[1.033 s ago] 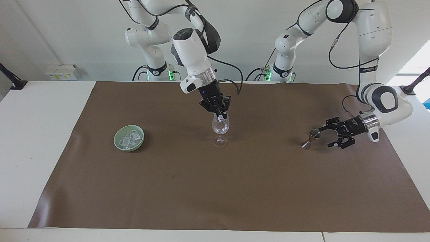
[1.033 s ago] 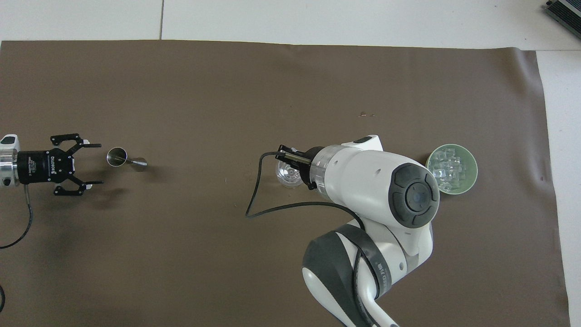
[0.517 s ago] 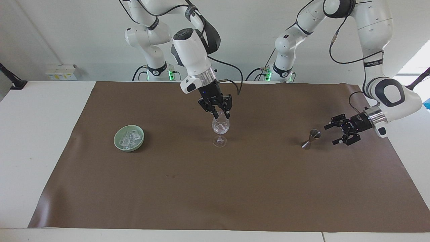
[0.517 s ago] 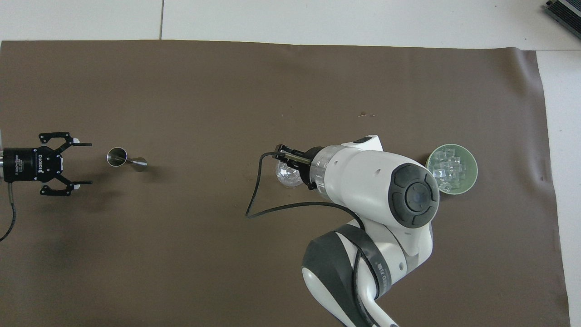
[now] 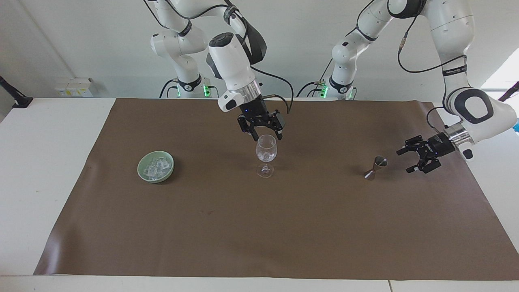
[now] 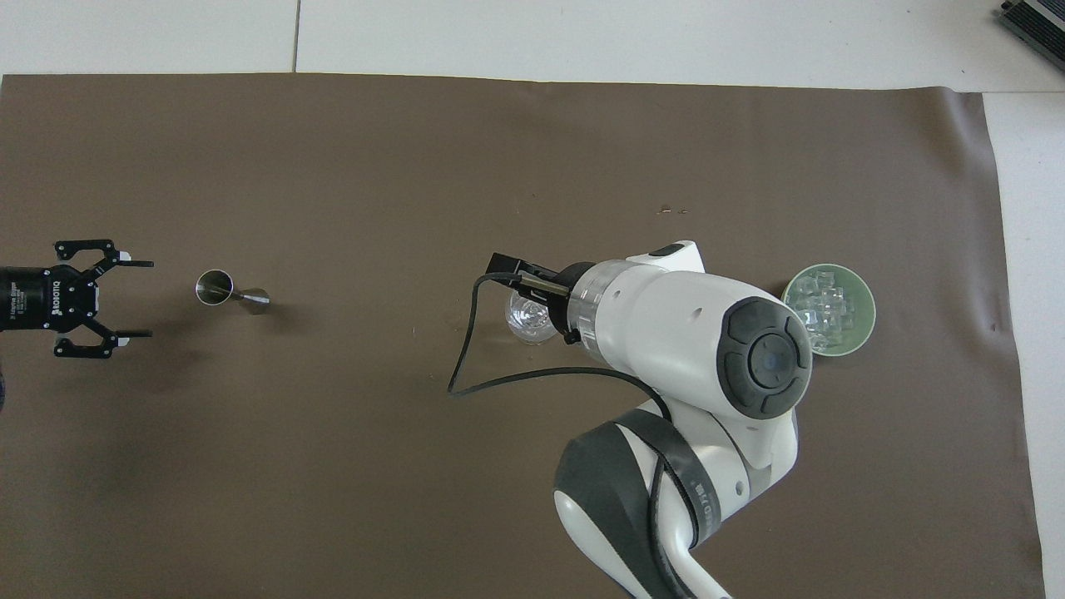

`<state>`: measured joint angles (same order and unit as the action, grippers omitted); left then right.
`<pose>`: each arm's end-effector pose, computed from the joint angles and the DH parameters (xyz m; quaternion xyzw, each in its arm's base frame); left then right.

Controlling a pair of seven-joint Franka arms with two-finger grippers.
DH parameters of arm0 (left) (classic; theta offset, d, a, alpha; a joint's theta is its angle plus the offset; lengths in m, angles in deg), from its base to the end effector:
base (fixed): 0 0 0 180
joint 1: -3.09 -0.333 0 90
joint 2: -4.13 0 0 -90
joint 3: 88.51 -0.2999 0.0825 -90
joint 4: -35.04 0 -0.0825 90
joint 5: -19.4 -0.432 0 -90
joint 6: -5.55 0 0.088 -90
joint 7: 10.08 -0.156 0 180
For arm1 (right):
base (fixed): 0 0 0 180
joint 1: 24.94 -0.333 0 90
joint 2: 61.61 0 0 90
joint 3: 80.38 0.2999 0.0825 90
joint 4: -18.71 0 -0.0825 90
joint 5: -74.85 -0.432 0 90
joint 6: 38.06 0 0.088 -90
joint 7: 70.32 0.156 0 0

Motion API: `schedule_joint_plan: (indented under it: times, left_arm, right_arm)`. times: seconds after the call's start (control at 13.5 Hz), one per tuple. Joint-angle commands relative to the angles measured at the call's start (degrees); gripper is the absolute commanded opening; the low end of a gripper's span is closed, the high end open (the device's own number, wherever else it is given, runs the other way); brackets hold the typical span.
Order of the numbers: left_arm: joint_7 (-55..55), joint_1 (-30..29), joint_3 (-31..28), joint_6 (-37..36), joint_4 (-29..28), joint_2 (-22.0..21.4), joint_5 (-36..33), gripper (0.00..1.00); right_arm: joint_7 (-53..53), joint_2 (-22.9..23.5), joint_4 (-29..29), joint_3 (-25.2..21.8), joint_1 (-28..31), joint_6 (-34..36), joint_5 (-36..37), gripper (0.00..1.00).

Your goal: Pour wine and add ice with both arms

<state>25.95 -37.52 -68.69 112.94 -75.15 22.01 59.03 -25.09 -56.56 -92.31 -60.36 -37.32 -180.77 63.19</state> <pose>0.5968 0.1440 0.2560 0.7263 0.5675 -0.2110 0.3255 0.5743 0.3665 0.4129 -0.9524 0.1759 -0.1215 0.2172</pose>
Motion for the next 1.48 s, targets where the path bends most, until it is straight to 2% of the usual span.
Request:
schedule_joint_plan:
  times: [0.0,0.22,0.37,0.74,0.89,1.11,1.25,1.4]
  left_arm:
    - [-0.2,1.8,-0.5,1.3,-0.5,-3.0,-3.5,1.00]
    - [-0.2,4.0,-0.6,2.2,-0.5,-5.6,-6.4,1.00]
    - [-0.2,5.5,-0.6,2.3,-0.5,-7.6,-8.2,1.00]
    - [-0.3,11.0,-0.6,2.6,-0.4,-11.6,-16.6,1.00]
    - [-0.3,13.8,-0.6,2.4,-0.1,-13.3,-19.4,1.00]
    - [-0.4,15.6,-0.5,2.5,0.5,-14.4,-19.9,1.00]
    - [0.0,17.7,0.0,2.6,2.5,-14.5,-26.7,1.00]
    - [0.2,18.9,0.0,2.8,2.9,-15.7,-28.3,1.00]
  right_arm:
    - [-0.9,-1.3,2.0,-0.7,1.3,3.3,3.7,1.00]
    - [-1.3,-3.2,4.7,-1.0,4.8,11.5,11.6,1.00]
    - [-2.4,-4.3,5.5,-1.0,6.4,14.9,14.4,1.00]
    - [-11.8,-8.6,5.6,-1.5,12.0,22.8,14.5,1.00]
    - [-13.0,-9.1,6.6,-2.9,12.1,25.5,14.5,1.00]
    - [-16.2,-9.4,8.1,-5.5,12.1,29.8,14.5,1.00]
    - [-19.1,-10.1,8.4,-7.9,11.8,32.6,14.4,1.00]
    - [-19.8,-10.3,9.3,-9.6,11.2,35.0,14.3,1.00]
